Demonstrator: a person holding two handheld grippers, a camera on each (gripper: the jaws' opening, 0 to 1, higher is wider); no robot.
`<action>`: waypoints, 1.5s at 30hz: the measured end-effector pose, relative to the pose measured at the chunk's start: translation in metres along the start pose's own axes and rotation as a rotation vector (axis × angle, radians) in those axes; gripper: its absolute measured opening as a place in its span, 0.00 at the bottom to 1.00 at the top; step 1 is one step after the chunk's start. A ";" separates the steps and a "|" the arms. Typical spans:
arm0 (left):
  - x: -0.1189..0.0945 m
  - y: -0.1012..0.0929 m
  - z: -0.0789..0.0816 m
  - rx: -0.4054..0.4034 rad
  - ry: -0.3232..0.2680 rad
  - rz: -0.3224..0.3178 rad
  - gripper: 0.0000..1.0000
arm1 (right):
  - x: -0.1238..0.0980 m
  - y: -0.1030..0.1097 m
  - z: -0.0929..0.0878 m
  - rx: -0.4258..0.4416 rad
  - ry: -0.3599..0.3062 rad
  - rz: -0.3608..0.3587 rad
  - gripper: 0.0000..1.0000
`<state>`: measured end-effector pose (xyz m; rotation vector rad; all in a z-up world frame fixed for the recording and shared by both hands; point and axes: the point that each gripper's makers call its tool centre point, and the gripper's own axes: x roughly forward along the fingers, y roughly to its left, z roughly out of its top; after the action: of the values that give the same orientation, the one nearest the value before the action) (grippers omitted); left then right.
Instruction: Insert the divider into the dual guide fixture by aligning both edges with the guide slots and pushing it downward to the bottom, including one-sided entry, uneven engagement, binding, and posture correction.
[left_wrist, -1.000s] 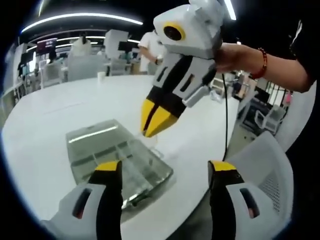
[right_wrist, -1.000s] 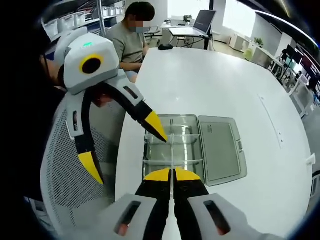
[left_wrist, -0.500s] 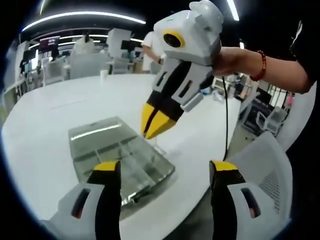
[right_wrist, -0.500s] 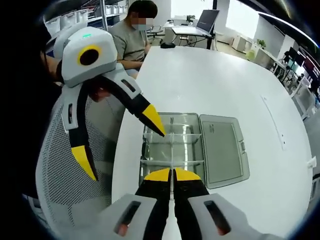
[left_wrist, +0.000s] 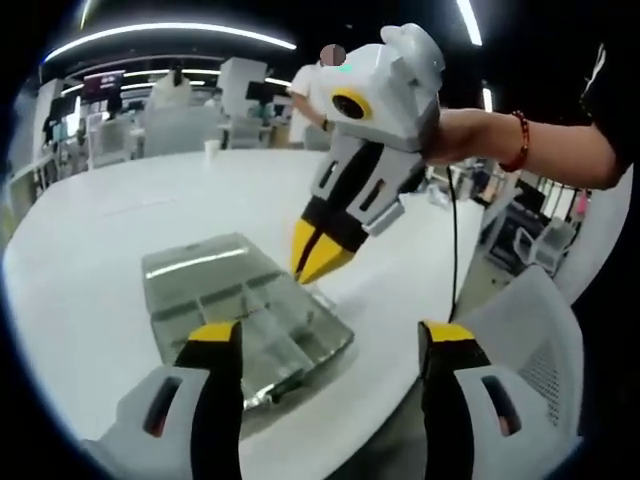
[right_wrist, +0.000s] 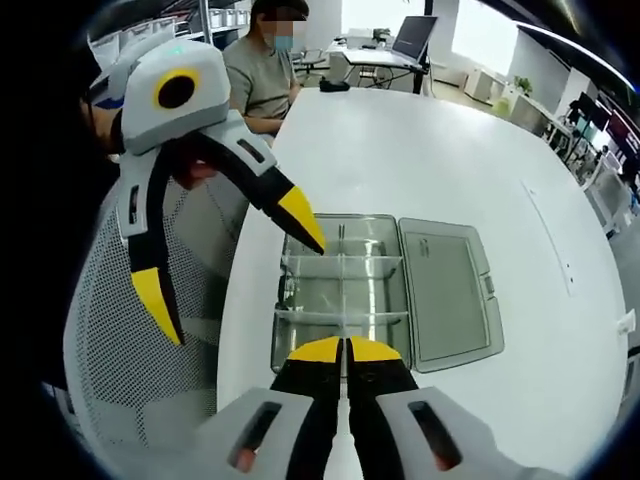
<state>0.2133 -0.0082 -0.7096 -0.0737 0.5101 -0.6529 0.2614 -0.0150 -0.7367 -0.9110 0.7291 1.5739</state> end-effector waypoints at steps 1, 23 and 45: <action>0.000 0.000 0.000 -0.001 -0.001 0.001 0.71 | 0.002 0.000 -0.001 0.000 0.001 0.001 0.00; -0.003 0.005 -0.003 -0.019 -0.002 0.016 0.71 | 0.019 -0.003 -0.018 0.042 0.028 0.019 0.00; -0.007 0.001 -0.009 -0.013 0.024 -0.002 0.71 | 0.036 -0.001 -0.027 0.084 0.056 -0.025 0.00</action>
<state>0.2045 -0.0028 -0.7150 -0.0792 0.5379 -0.6532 0.2645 -0.0191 -0.7811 -0.9018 0.8145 1.4899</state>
